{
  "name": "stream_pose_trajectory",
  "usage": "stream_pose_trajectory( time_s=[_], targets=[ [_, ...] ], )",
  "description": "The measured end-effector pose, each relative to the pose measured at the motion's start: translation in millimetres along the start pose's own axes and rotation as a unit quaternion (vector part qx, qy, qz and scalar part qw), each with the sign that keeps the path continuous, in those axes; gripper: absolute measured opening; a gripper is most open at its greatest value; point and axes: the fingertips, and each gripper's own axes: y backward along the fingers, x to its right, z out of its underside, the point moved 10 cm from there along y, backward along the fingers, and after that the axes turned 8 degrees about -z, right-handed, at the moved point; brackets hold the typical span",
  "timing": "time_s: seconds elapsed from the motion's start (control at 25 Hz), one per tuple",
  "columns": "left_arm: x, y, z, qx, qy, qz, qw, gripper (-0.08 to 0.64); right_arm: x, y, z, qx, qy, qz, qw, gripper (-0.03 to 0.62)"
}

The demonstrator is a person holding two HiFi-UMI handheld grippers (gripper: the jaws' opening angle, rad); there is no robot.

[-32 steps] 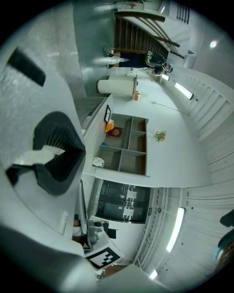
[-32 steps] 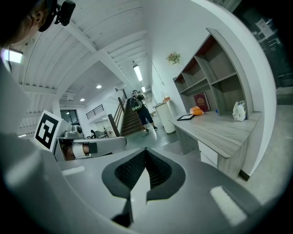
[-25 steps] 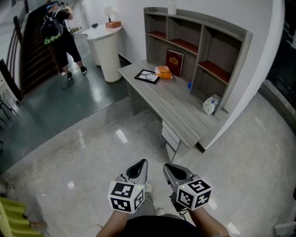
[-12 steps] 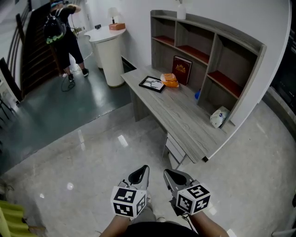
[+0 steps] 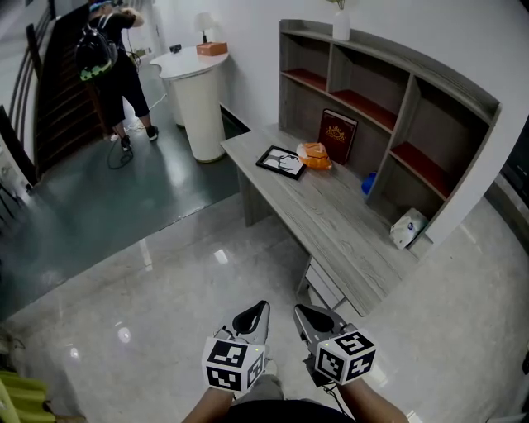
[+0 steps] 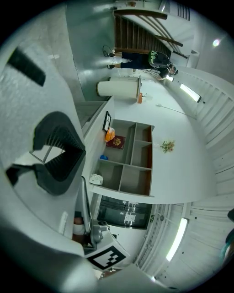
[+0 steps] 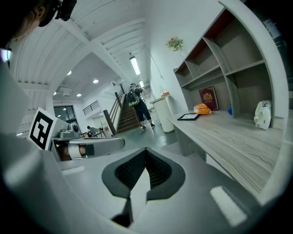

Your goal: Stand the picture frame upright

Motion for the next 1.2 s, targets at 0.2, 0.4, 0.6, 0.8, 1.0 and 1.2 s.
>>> stream_pose_trajectory(
  time_s=[0.2, 0.4, 0.6, 0.8, 1.0, 1.2],
  targets=[
    [-30.6, -16.6, -11.2, -0.003, 0.001, 0.006, 1.0000, 0.000, 3.4, -33.4, -12.4, -0.002, 0.001, 0.006, 1.000, -0.002],
    [-59.9, -26.6, -15.6, -0.010, -0.004, 0.005, 0.9999, 0.000, 3.1, -64.4, -17.5, -0.010, 0.003, 0.008, 1.000, -0.003],
    [-78.8, -37.4, -15.4, -0.016, -0.006, 0.000, 0.9999, 0.000, 8.0, -84.6, -22.1, -0.011, 0.005, 0.007, 1.000, -0.002],
    [-86.9, -44.2, -18.7, -0.017, -0.002, -0.005, 0.9998, 0.000, 15.0, -98.3, -29.1, -0.014, 0.003, 0.005, 1.000, -0.003],
    [-92.5, -62.6, -30.1, -0.016, 0.000, -0.010, 0.9998, 0.000, 30.4, -113.3, -43.9, -0.019, 0.009, -0.003, 1.000, -0.002],
    [-93.2, -90.5, -46.6, -0.009, 0.003, -0.015, 0.9998, 0.000, 56.1, -128.0, -65.3, -0.023, 0.016, -0.014, 1.000, -0.002]
  ],
)
